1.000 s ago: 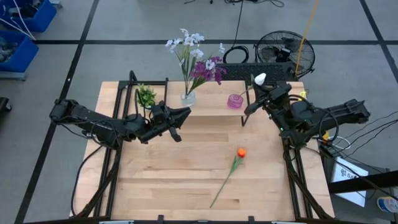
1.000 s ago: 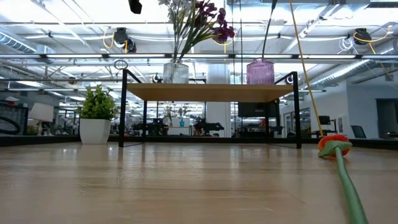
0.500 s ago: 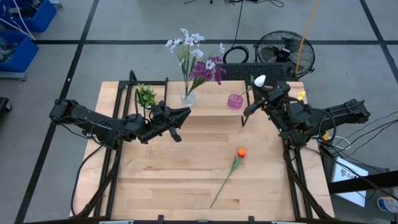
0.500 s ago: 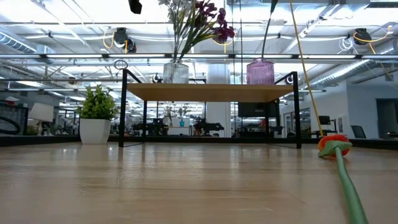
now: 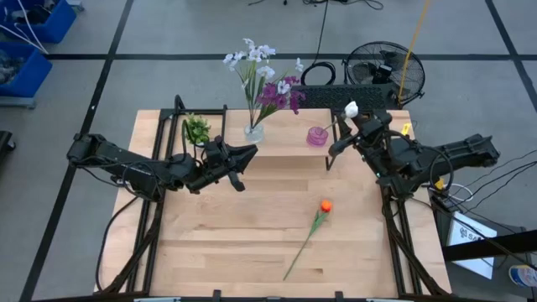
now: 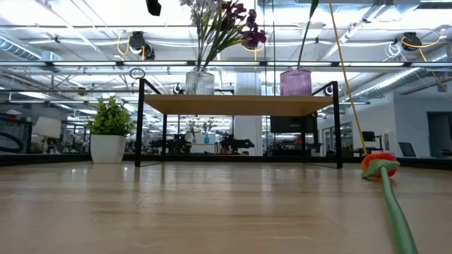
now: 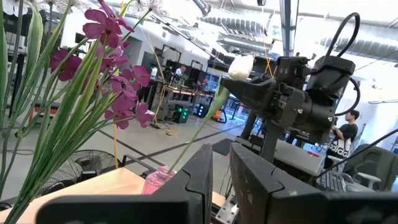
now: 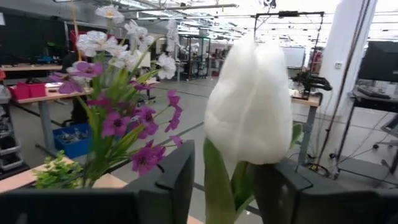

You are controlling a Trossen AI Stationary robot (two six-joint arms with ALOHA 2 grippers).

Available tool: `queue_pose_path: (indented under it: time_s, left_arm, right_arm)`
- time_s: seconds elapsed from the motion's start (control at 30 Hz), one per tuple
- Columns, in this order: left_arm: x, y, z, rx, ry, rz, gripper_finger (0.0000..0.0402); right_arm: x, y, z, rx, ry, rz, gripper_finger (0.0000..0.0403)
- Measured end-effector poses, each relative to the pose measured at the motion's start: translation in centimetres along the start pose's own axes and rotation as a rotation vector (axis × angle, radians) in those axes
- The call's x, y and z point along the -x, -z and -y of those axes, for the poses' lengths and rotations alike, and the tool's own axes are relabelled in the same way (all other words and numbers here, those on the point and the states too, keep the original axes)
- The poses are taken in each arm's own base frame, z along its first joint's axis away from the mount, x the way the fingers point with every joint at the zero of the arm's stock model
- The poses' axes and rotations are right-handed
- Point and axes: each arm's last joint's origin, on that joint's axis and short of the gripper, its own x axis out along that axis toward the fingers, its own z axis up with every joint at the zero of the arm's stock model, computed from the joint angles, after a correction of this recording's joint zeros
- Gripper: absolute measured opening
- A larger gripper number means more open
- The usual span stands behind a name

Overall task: Pick and place flowers into a vace then onto a shelf
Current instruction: Put the white flower into the violet vase

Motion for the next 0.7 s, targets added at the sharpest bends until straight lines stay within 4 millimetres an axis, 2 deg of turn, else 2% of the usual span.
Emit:
queue_pose_path:
  time_s: [0.27, 0.7]
  left_arm:
    - [0.0, 0.0, 0.0, -0.001, 0.0, 0.0, 0.0063]
    - [0.0, 0.0, 0.0, -0.003, 0.002, -0.003, 0.0063]
  right_arm:
    - [-1.8, 0.7, -0.3, 0.001, -0.046, 0.0, 0.0165]
    - [-3.8, 2.9, -2.2, 0.082, -0.047, -0.054, 0.0166]
